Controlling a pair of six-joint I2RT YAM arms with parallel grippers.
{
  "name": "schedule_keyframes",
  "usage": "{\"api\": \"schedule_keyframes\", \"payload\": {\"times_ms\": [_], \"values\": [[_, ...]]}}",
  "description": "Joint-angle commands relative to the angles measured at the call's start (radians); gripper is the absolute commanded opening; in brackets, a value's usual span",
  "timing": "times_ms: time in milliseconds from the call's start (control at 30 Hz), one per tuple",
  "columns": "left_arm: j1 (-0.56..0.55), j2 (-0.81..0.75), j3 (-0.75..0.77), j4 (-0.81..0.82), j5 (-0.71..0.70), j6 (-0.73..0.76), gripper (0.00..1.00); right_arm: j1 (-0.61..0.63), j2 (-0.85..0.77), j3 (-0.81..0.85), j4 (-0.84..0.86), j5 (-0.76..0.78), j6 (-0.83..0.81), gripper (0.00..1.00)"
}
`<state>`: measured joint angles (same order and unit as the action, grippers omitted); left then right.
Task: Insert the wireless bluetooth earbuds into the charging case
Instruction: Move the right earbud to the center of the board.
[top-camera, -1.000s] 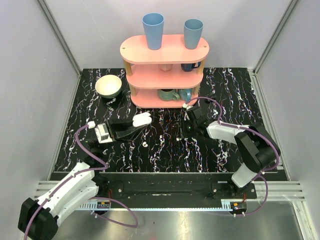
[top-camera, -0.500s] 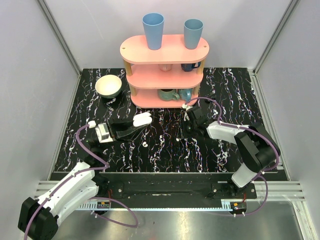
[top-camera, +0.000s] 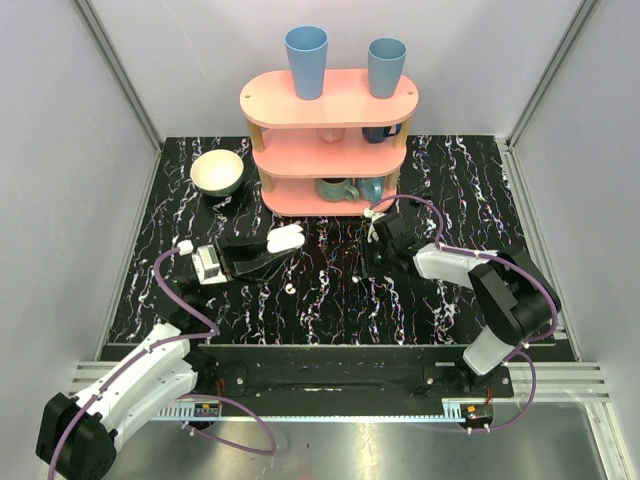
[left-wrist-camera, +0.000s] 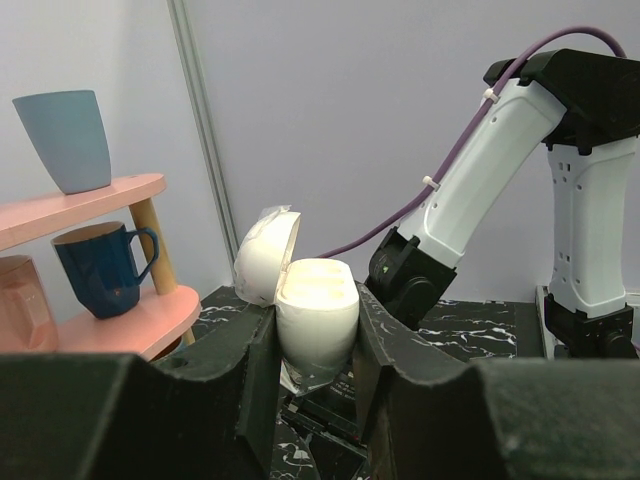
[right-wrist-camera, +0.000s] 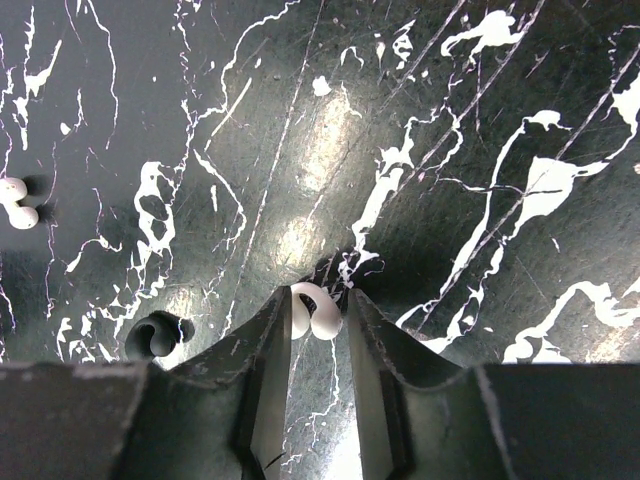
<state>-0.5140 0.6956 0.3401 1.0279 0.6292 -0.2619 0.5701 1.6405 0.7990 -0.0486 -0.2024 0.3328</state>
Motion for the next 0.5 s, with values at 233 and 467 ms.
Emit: {"api": "schedule_keyframes", "payload": {"times_ms": [233, 467], "values": [[-0.001, -0.001, 0.036, 0.047, 0.02, -0.003, 0.0, 0.001, -0.001, -0.014, 0.012, -0.037, -0.017, 0.28], [-0.001, 0.001, 0.037, 0.047, 0.018, -0.007, 0.0, 0.001, -0.021, -0.043, 0.01, -0.038, -0.011, 0.29]]}}
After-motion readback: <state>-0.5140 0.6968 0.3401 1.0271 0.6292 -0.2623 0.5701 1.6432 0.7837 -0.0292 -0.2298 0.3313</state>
